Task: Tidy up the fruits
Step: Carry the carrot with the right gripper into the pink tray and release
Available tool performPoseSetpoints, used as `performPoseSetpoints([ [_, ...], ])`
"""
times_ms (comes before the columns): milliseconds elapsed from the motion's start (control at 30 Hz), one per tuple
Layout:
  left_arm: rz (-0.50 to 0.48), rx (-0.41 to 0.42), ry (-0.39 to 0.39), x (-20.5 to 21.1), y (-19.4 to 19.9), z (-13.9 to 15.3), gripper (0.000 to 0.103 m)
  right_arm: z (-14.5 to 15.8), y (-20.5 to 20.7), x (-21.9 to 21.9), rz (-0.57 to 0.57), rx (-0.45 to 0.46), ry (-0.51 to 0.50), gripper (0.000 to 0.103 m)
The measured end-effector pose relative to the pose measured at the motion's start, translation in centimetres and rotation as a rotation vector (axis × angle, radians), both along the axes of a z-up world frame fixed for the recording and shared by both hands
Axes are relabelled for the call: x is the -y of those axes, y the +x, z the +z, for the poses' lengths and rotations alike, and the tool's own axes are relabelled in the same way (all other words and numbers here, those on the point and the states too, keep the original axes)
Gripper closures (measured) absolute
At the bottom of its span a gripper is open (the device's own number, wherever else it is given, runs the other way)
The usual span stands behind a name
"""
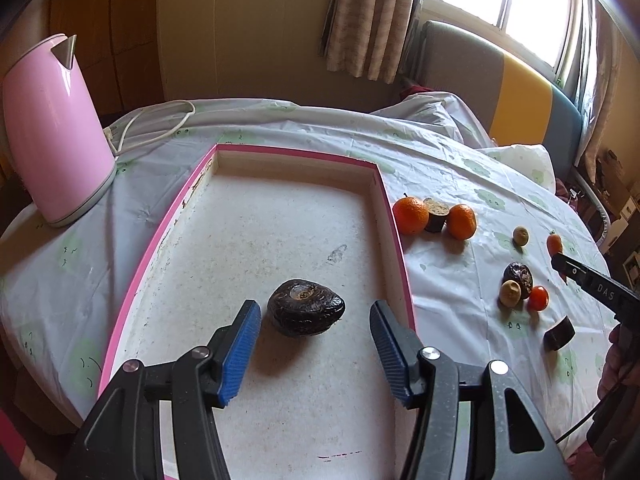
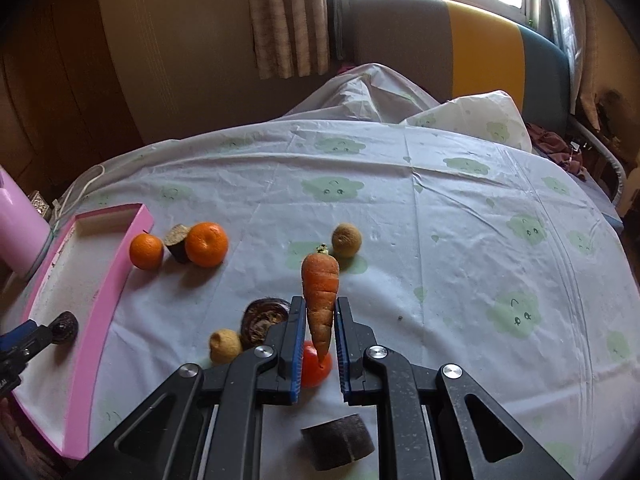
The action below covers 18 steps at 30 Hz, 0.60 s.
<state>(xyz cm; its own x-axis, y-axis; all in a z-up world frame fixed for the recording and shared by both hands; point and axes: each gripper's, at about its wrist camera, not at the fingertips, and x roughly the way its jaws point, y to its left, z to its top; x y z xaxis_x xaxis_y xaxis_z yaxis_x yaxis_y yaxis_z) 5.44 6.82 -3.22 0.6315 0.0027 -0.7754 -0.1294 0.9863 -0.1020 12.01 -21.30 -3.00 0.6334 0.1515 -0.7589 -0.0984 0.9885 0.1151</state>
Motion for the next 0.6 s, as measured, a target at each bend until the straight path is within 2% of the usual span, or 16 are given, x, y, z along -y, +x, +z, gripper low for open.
performPoseSetpoints([
  [200,0.013,0.014,0.002,-0.6,-0.6,0.4,0.045,1.1,-1.2,-3.8,0.117,-0.013,0.094,0.089],
  [500,0.053,0.024,-0.026,-2.6,-1.9,0.5,0.045,0.9,-2.1,-11.1,0.297,-0.110,0.238,0.089],
  [600,0.077,0.029,-0.032,-3.6,-2.3,0.6,0.045,0.8,-2.4,-13.4,0.341,-0.132,0.252,0.089],
])
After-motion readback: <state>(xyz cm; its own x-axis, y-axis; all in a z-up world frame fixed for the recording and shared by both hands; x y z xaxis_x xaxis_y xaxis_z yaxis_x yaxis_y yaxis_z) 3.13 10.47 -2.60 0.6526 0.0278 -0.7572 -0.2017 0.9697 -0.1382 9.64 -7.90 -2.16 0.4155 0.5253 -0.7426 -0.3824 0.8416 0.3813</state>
